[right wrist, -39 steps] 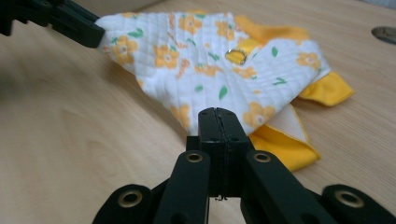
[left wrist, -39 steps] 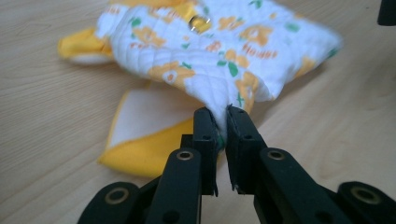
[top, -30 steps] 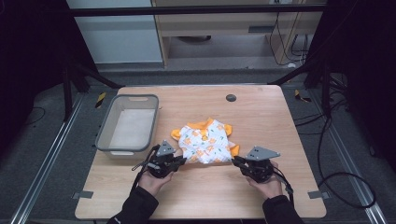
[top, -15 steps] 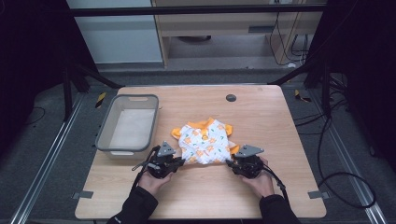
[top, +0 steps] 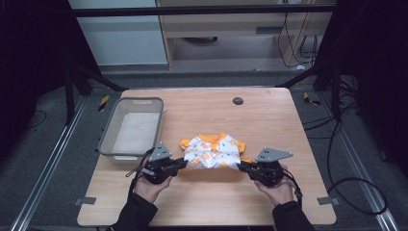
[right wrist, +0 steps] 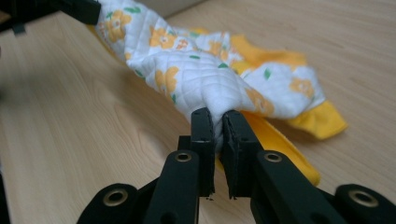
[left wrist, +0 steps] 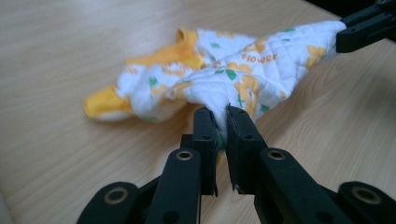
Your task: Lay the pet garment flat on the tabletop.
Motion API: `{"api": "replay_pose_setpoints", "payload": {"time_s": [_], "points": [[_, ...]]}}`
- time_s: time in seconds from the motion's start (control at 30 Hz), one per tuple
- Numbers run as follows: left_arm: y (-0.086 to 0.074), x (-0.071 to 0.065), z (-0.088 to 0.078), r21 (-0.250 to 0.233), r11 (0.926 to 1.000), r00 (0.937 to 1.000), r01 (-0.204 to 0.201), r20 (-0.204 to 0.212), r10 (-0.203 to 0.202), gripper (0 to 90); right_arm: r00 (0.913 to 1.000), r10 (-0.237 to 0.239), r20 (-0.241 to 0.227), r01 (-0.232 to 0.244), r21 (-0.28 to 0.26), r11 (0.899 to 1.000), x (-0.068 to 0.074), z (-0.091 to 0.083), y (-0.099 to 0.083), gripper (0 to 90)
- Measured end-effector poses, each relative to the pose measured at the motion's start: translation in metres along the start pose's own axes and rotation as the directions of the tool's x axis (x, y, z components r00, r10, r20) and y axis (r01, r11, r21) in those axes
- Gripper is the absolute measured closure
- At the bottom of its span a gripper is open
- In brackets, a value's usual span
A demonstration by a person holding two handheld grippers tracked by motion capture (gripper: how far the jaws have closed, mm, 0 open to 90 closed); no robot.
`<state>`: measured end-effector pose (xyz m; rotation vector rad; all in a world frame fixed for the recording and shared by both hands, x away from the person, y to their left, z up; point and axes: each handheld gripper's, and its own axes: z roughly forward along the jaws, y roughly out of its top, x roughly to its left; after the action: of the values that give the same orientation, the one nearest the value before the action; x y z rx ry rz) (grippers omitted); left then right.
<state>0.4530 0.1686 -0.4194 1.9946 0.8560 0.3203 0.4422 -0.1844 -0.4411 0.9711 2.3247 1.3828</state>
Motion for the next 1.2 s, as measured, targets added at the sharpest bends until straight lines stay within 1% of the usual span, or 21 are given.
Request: {"api": "replay_pose_setpoints", "payload": {"time_s": [0.07,0.1,0.13,0.17,0.2,0.23,0.27,0.3,0.33,0.37,0.43,0.53,0.57,0.67,0.7,0.8,0.83,0.93,0.97,1.1,1.2], "points": [[0.007,0.005,0.006,0.011,0.9999,0.9996,0.009,-0.027,-0.008,82.1,0.9991,0.042,0.0,-0.042,-0.006,0.999,-0.005,0.003,0.005,83.4],[0.01,0.012,0.017,0.031,0.9991,0.9983,0.028,-0.052,-0.026,81.8,0.9974,0.069,0.021,-0.07,0.023,0.997,-0.013,0.017,0.008,83.3],[0.01,0.012,0.017,0.031,0.9991,0.9983,0.028,-0.052,-0.026,81.6,0.9974,0.069,0.021,-0.07,0.023,0.997,-0.013,0.017,0.008,83.3],[0.01,0.023,0.033,0.06,0.9968,0.995,0.053,-0.088,-0.048,81.3,0.9919,0.114,0.057,-0.116,0.04,0.992,-0.022,0.032,0.009,82.9],[0.01,0.023,0.033,0.06,0.9968,0.995,0.053,-0.088,-0.048,80.8,0.9886,0.132,0.072,-0.136,0.047,0.99,-0.026,0.038,0.008,82.6],[0.006,0.032,0.05,0.08,0.9922,0.9896,0.096,-0.115,-0.086,80.2,0.9835,0.151,0.1,-0.157,0.055,0.986,-0.031,0.046,0.008,82.5],[0.004,0.036,0.058,0.087,0.9905,0.9874,0.106,-0.127,-0.095,79.6,0.9783,0.164,0.127,-0.173,0.062,0.983,-0.035,0.054,0.007,82.2],[0.001,0.039,0.064,0.098,0.9888,0.9851,0.113,-0.141,-0.098,78.3,0.9745,0.165,0.152,-0.178,0.075,0.981,-0.038,0.061,0.006,81.6],[0.001,0.039,0.064,0.098,0.9888,0.9851,0.113,-0.141,-0.098,75.7,0.9745,0.165,0.152,-0.178,0.075,0.981,-0.038,0.061,0.006,81.6],[-0.003,0.042,0.072,0.094,0.9862,0.9813,0.136,-0.149,-0.121,72.8,0.9692,0.157,0.189,-0.175,0.084,0.981,-0.042,0.073,0.003,79.8],[-0.006,0.042,0.073,0.092,0.9886,0.9809,0.119,-0.165,-0.103,64.7,0.9682,0.155,0.196,-0.174,0.084,0.981,-0.042,0.078,0.0,77.0],[-0.006,0.042,0.067,0.087,0.992,0.9815,0.091,-0.176,-0.075,48.9,0.9705,0.13,0.203,-0.148,0.076,0.986,-0.04,0.077,0.0,71.2],[-0.005,0.042,0.057,0.062,0.9952,0.9836,0.076,-0.168,-0.065,44.2,0.9734,0.1,0.206,-0.115,0.063,0.991,-0.037,0.069,0.002,67.1],[-0.005,0.042,0.046,0.044,0.9972,0.985,0.06,-0.165,-0.052,37.2,0.9769,0.091,0.193,-0.098,0.03,0.995,-0.035,0.058,0.006,62.1],[-0.007,0.041,0.035,0.033,0.9981,0.9875,0.052,-0.151,-0.046,36.4,0.9818,0.066,0.178,-0.069,0.005,0.998,-0.033,0.047,0.009,58.3],[-0.012,0.039,0.026,0.032,0.9987,0.9889,0.04,-0.144,-0.035,34.4,0.9845,0.049,0.168,-0.048,-0.008,0.999,-0.031,0.036,0.009,55.3],[-0.019,0.036,0.018,0.031,0.999,0.9906,0.033,-0.134,-0.029,34.3,0.9863,0.034,0.162,-0.033,-0.013,0.999,-0.03,0.026,0.004,52.9],[-0.028,0.031,0.012,0.043,0.999,0.9915,0.015,-0.13,-0.009,33.2,0.9884,0.017,0.151,-0.017,0.002,1.0,-0.027,0.017,-0.007,50.4],[-0.037,0.026,0.007,0.051,0.9987,0.9932,0.002,-0.117,0.004,33.2,0.9888,0.013,0.148,-0.014,0.009,1.0,-0.027,0.015,-0.011,49.9],[-0.056,0.017,0.007,0.084,0.9965,0.9944,-0.009,-0.104,0.017,34.2,0.9909,-0.004,0.135,-0.002,0.043,0.999,-0.024,0.015,-0.028,48.5],[-0.063,0.015,0.01,0.11,0.9939,0.9946,-0.013,-0.1,0.024,36.2,0.9924,-0.015,0.122,0.006,0.069,0.998,-0.022,0.02,-0.034,48.5]]}}
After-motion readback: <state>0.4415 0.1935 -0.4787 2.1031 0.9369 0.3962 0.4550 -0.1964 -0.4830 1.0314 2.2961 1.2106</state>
